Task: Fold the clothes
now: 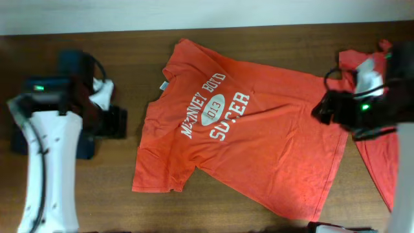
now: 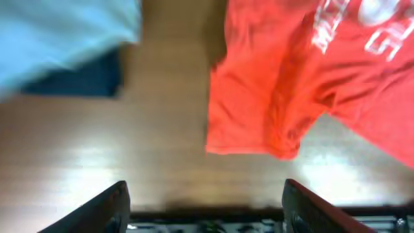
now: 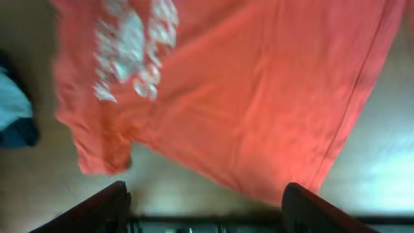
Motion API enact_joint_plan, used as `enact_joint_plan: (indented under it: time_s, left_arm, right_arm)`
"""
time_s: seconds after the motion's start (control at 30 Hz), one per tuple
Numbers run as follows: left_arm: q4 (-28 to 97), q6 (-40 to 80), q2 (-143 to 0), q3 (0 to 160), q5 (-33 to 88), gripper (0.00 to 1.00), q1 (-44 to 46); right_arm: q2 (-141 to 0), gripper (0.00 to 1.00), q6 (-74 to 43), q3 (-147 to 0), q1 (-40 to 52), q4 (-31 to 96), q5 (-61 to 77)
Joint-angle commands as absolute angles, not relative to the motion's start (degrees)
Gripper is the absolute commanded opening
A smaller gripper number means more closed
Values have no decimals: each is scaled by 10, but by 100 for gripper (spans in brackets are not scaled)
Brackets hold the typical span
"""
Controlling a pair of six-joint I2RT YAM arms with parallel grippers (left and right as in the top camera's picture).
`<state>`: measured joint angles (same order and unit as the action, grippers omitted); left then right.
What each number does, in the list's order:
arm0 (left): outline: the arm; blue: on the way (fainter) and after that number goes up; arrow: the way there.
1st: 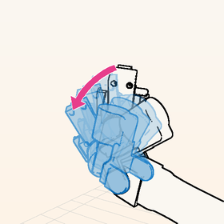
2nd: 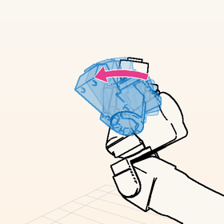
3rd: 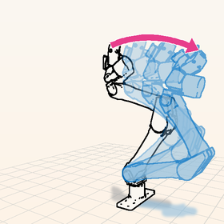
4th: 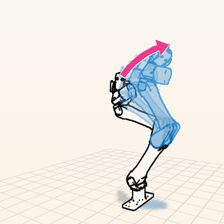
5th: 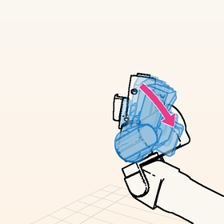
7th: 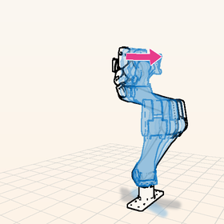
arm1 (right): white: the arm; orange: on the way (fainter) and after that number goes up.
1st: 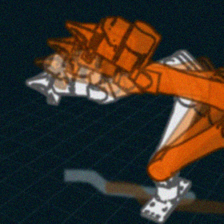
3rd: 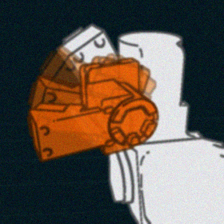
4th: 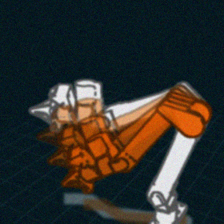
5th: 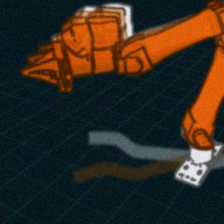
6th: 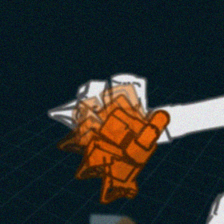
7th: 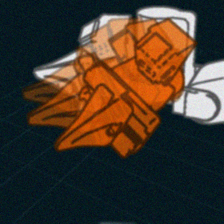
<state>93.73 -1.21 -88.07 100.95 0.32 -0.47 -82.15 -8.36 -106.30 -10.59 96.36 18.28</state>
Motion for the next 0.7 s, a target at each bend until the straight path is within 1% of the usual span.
enact_joint_plan:
  time_s: [0.0, 0.1, 0.13, 0.27, 0.37, 0.47, 0.53, 0.57, 0.63, 0.67]
  left_arm:
    - [840, 40, -866, 797, 67, 75, -17]
    - [739, 74, -871, 675, 67, 78, -17]
    - [706, 88, -875, 634, 67, 80, -17]
    - [611, 99, -894, 526, 67, 82, -17]
    - [544, 108, -937, 470, 84, 82, -18]
    - [524, 108, -966, 474, 84, 81, -21]
    - [516, 111, -978, 474, 86, 75, -21]
    - [512, 111, -985, 474, 86, 68, -22]
    - [510, 111, -994, 476, 86, 54, -22]
    - [510, 111, -997, 476, 86, 43, -22]
  right_arm:
    - [-825, 80, -93, -943, -100, 936, 174]
    - [-825, 80, -93, -875, -100, 905, 175]
    - [-825, 80, -93, -851, -100, 895, 175]
    - [-825, 80, -93, -789, -100, 864, 175]
    - [-825, 80, -94, -755, -100, 834, 176]
    - [-825, 80, -94, -753, -100, 829, 176]
    - [-825, 80, -94, -753, -100, 828, 175]
    - [-825, 80, -94, -753, -100, 828, 175]
    - [-825, 80, -94, -753, -100, 828, 175]
    - [-825, 80, -94, -753, -100, 826, 175]
